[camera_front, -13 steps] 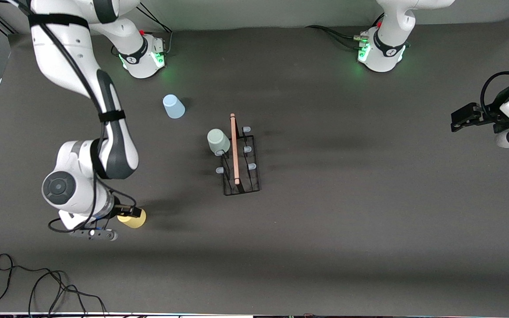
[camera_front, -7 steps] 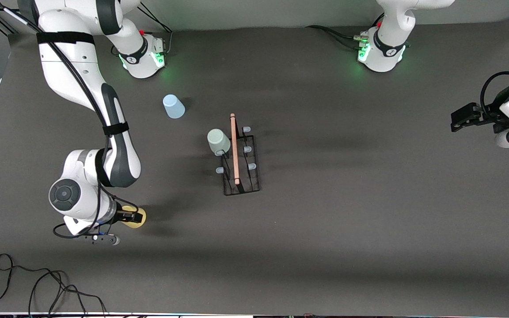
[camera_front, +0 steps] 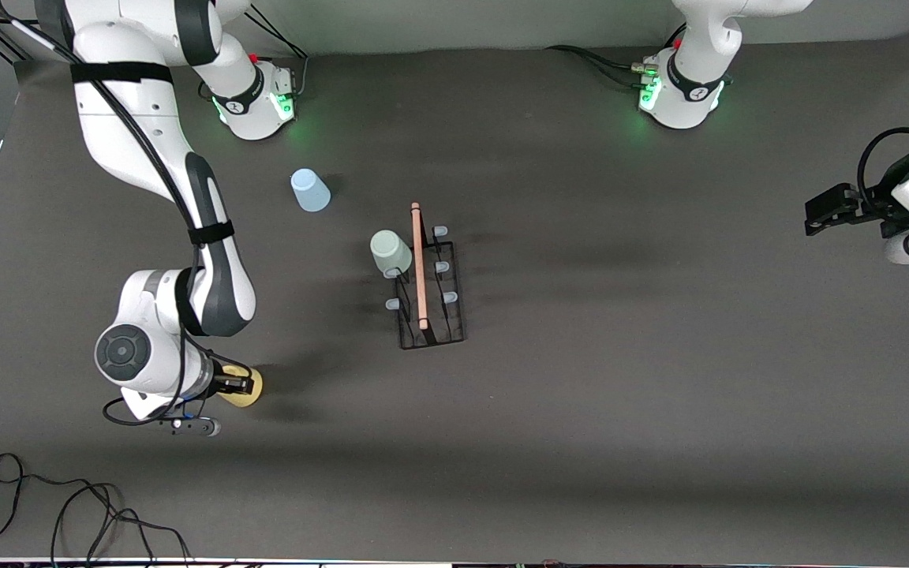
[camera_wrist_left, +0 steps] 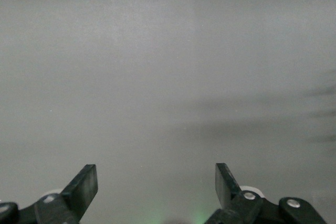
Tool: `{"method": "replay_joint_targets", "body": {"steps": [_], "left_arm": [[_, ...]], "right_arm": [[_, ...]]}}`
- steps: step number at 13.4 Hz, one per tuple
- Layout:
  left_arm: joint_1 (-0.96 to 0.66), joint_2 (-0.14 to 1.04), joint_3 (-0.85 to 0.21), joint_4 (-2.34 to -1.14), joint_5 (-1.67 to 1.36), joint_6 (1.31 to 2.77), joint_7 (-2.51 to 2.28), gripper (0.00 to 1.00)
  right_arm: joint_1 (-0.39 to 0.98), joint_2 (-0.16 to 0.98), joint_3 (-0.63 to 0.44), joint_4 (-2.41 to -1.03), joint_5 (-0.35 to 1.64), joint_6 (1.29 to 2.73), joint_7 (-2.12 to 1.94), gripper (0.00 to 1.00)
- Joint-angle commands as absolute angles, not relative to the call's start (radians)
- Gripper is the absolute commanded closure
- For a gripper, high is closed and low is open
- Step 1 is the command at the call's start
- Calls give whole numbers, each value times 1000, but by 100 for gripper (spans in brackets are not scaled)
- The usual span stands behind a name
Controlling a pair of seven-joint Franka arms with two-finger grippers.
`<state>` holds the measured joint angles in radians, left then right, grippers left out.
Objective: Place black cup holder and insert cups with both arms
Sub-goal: 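Carry the yellow cup with the right gripper over the rack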
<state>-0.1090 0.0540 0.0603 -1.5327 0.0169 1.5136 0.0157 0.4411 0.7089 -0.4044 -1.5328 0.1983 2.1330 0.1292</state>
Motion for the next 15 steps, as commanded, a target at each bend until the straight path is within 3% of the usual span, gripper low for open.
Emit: {"method": "replay_joint_targets", "body": {"steps": [1,4,7,15], "left_arm": [[-117,52,64,-1522,32,1511,28,0],[-118,57,64,-1522,34,1511,28,0],[-117,58,64,-1520,34,1511,28,0],[-117,64,64,-1520,34,1516,28,0]], "right_arm": [[475,573,-410,-1525,229,1941,123,84],[572,479,-414,-1532,227,1832,246,88],[674,442,-410,-1514,229,1818,447,88],[870,546,-410,-1466,325,1902,624,88]]}}
